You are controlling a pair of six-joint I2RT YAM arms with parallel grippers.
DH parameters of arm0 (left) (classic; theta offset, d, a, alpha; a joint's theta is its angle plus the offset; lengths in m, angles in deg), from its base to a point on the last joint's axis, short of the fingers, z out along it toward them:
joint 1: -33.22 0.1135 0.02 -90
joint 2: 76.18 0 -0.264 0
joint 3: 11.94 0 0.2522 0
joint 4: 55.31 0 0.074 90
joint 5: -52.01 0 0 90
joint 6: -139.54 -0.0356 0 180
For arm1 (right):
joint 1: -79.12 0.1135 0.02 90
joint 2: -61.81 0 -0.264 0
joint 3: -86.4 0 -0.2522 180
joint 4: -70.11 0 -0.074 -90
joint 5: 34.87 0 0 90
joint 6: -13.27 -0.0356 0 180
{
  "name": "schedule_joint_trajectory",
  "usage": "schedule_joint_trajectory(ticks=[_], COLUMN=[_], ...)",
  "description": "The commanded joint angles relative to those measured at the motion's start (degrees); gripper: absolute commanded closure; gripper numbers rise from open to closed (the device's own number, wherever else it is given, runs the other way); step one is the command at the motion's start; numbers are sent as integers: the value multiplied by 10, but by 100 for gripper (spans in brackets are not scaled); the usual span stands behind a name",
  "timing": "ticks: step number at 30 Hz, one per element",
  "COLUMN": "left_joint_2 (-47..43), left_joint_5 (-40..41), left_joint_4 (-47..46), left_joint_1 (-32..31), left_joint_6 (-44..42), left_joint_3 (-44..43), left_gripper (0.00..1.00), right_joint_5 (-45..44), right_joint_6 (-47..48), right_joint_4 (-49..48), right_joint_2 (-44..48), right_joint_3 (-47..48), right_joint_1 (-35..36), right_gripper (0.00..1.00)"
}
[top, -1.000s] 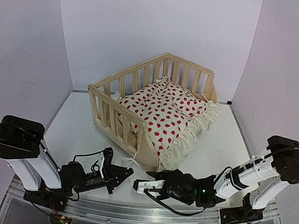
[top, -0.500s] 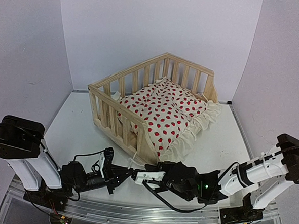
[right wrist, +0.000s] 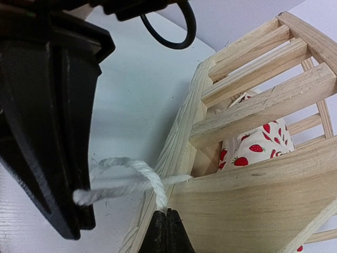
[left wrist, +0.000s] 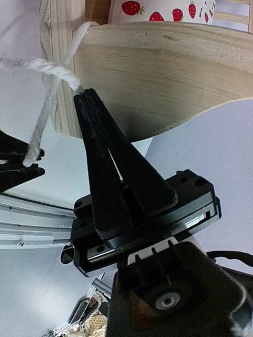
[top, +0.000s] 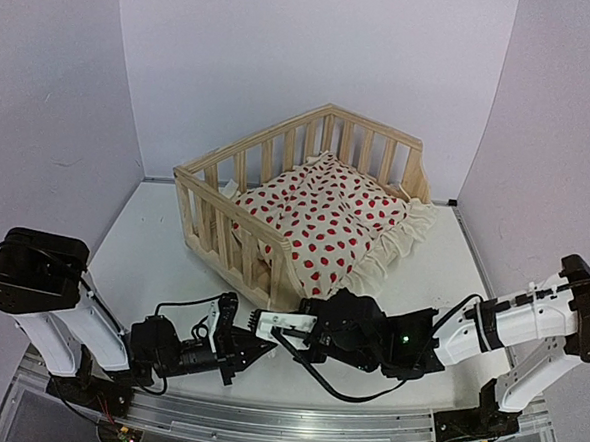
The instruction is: Set up the pet bed
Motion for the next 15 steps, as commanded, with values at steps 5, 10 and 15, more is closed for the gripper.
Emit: schedule_joint_trajectory(ticks=[5,10,15], left_joint_2=[-13,-17,-23], left_joint_5=[3,15,25], left_joint_4=[-4,-2,2], left_joint_1=[-2,-2,-2], left_joint_6=[1,6,12], left_joint_3=[-17,-18,-17], left_gripper=[100,100,100], right_joint_5=[16,31,64], right_joint_6=[-201,-393,-483], right_joint_4=[173,304,313], right_joint_2=[19,77,109], right_joint_3=[101,128,95], right_joint_1=[-3,11,45], right_gripper=[83,64,58])
